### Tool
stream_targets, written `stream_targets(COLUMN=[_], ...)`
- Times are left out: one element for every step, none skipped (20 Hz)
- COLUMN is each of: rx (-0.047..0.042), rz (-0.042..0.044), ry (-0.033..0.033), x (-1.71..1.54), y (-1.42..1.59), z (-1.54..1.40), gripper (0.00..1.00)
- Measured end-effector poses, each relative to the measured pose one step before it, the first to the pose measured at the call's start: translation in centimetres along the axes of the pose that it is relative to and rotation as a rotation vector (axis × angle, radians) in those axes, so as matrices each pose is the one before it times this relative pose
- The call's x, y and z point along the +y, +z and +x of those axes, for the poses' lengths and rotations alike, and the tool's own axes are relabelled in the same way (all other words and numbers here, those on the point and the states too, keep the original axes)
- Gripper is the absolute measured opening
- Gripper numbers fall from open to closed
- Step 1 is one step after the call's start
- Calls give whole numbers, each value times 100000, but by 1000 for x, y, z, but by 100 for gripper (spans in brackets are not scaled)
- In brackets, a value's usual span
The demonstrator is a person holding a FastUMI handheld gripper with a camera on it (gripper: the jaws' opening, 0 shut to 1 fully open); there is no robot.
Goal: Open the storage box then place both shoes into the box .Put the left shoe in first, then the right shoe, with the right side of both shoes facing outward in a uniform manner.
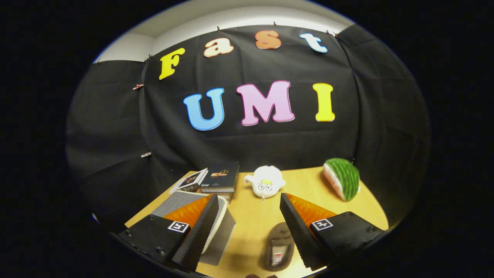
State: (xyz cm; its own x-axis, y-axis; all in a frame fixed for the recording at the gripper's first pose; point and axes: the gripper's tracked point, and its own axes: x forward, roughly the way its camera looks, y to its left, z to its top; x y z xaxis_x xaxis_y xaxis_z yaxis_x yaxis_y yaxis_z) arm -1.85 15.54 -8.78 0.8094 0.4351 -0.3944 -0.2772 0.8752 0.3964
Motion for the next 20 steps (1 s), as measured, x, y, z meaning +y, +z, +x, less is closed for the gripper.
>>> stream_targets(rx=[5848, 6270, 6343, 5687, 5830, 4200, 3525, 3584, 3395, 2932, 2950, 3080, 3056, 2465, 1965, 1888, 1905, 2075, 2228, 1300], rz=[5726, 5881, 5951, 5910, 6152, 6292, 5591, 4728, 3573, 2576, 1923, 1638, 1060, 384, -246, -380, 382, 1241, 1603, 1177], ry=[2171, 2516, 2125, 2708, 2606, 2275, 1929, 1553, 994, 873, 1606, 1935, 1721, 1247, 505, 184, 833, 596, 979, 458], x=[498, 551, 354, 378, 420, 197, -1, -225, -193, -59, 238, 275, 295, 369, 150, -69, 68, 136, 264, 119], y=[-1363, -1284, -1213, -1294, -1330, -837, -788, -920, -851, -835, -732, -961, -789, -635, -597, -576, -448, -421, -409, -196], z=[352, 466, 611, 53, 147, 149, 283, 425, 744, 551, 656, 311, 387, 247, 335, 344, 356, 214, 182, 172], gripper=[98, 98, 98, 98, 98, 98, 98, 98, 98, 98, 98, 98, 98, 98, 98, 98, 98, 98, 96, 96])
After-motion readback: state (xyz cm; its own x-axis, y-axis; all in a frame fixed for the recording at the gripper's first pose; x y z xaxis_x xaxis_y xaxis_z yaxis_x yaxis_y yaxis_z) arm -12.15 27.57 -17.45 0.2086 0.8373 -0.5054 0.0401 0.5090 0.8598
